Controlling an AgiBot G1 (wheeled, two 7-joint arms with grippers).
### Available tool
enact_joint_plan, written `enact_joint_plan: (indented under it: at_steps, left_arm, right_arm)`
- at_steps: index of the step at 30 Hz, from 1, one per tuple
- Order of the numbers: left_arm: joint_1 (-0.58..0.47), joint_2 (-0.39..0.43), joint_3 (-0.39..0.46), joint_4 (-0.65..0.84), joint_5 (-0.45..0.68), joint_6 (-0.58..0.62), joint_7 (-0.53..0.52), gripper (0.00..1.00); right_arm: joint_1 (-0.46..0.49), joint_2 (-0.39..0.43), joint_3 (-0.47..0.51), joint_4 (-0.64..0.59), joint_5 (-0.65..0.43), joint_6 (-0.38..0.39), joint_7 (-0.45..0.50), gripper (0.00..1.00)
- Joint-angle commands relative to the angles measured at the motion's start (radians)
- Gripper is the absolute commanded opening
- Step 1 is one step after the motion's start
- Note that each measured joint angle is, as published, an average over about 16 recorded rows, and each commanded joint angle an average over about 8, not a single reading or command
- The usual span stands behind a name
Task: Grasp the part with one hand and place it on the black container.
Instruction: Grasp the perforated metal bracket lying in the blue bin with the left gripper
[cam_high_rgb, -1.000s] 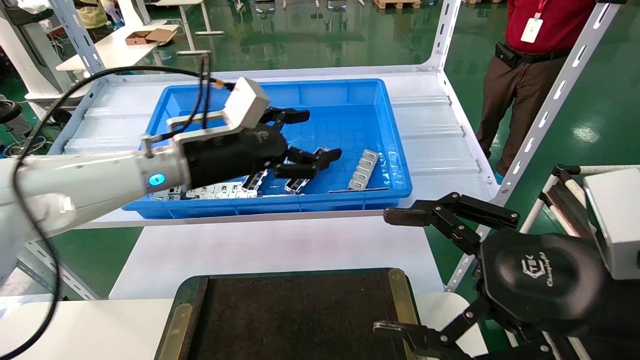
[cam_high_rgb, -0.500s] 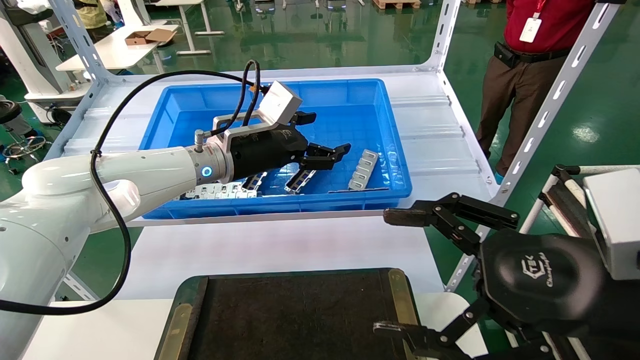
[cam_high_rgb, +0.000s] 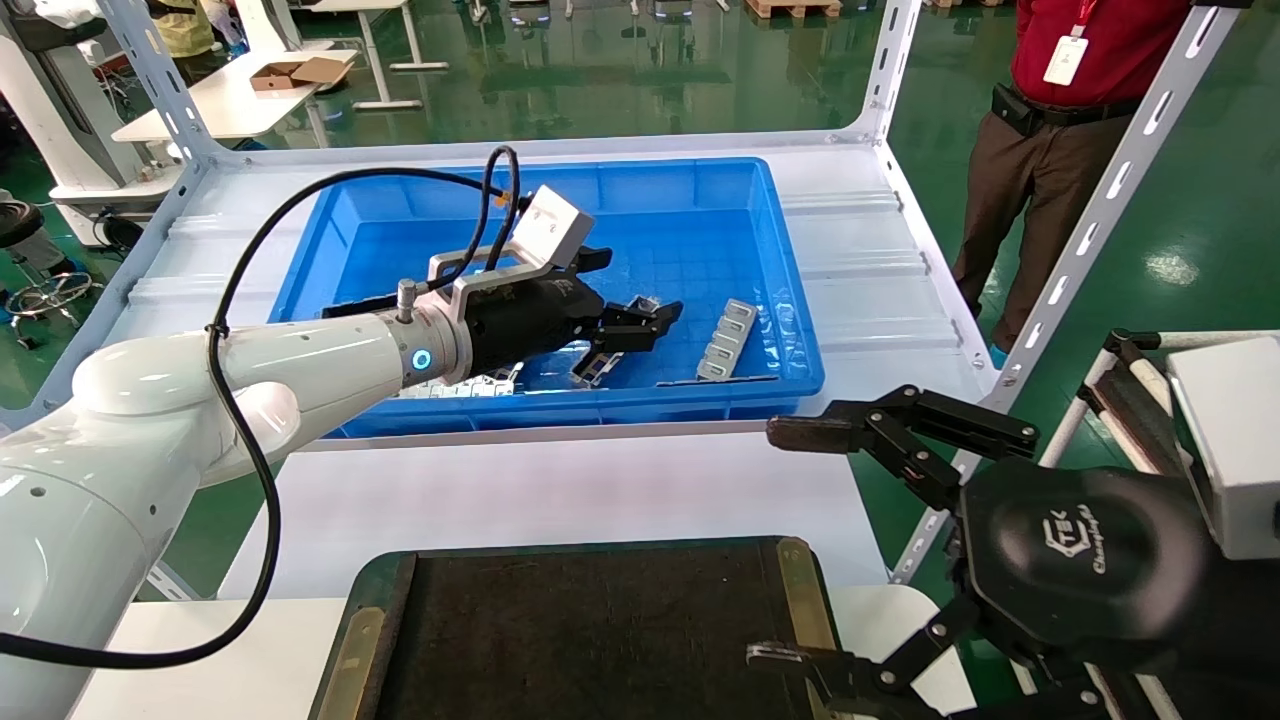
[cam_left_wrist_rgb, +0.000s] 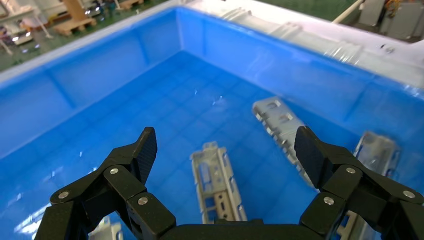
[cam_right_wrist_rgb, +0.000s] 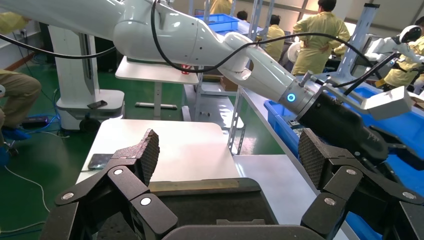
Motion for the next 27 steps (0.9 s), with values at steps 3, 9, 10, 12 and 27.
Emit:
enact_joint_plan:
  at_steps: [3, 9, 10, 12, 27]
  left_arm:
    - [0.007, -0.001, 0.026, -0.006, -0.011, -0.029, -0.023, 1.0]
    - [0.018, -0.001, 0.061, -0.01, -0.029, -0.056, -0.049, 0.89]
    - [0.019, -0.001, 0.067, -0.011, -0.032, -0.06, -0.053, 0.8]
    - [0.021, -0.001, 0.079, -0.014, -0.038, -0.066, -0.06, 0.55]
    - [0.038, -0.002, 0.164, -0.038, -0.087, -0.101, -0.107, 0.0]
  right_arm:
    - [0.0, 0.0, 0.0, 0.0, 0.0, 0.0, 0.0, 1.0]
    - [0.0, 0.0, -0.001, 0.0, 0.0, 0.0, 0.0, 0.77]
    - [0.0, 0.0, -0.001, 0.0, 0.001, 0.0, 0.0, 0.64]
    - [0.0, 0.0, -0.001, 0.0, 0.001, 0.0, 0.0, 0.39]
    - [0.0, 0.001, -0.002, 0.0, 0.001, 0.001, -0.001, 0.0]
